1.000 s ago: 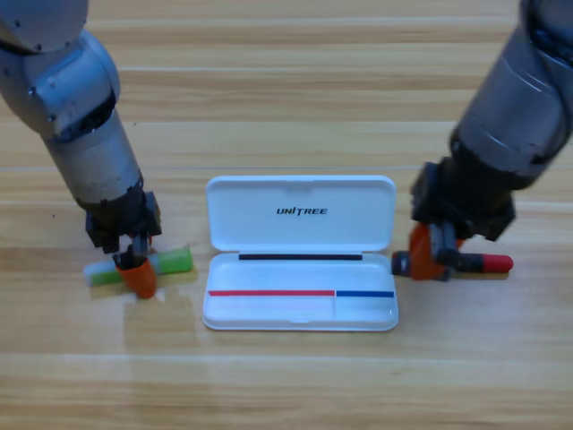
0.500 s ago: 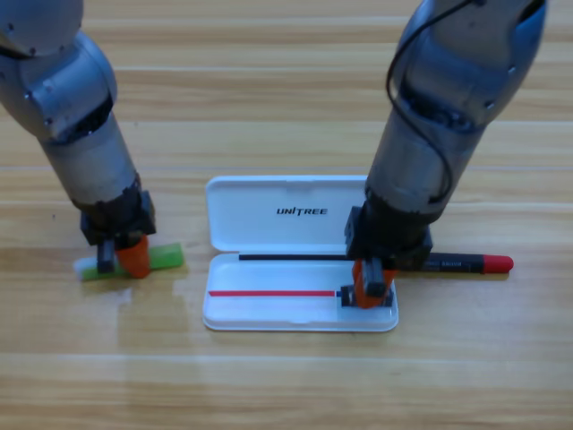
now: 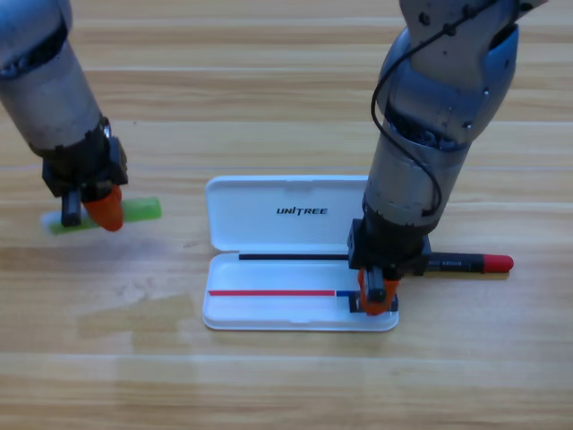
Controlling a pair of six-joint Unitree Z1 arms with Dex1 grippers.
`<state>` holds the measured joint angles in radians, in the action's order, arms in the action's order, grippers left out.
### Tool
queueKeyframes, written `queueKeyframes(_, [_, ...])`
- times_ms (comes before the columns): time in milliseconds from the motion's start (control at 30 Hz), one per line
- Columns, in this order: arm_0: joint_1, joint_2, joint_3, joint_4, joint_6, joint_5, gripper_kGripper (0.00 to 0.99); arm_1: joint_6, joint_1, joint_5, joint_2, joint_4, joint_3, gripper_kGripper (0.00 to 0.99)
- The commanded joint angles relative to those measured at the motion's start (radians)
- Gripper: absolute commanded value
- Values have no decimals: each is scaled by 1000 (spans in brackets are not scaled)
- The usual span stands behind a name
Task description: Clean up eraser and pencils
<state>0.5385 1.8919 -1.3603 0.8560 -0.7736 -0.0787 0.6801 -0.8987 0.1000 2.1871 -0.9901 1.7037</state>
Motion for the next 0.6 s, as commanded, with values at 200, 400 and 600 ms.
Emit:
queueKeyframes(200, [-3, -22, 0, 40, 5, -16, 0, -27, -11, -11, -10, -1, -12, 882])
queueKeyframes(400, [31, -56, -49, 101, 17, -20, 0, -50, -11, 6, -270, -2, -124, 960])
queueKeyframes(600, [138, -71, -161, 201, 51, -18, 0, -19, 32, 6, -474, -24, -292, 988])
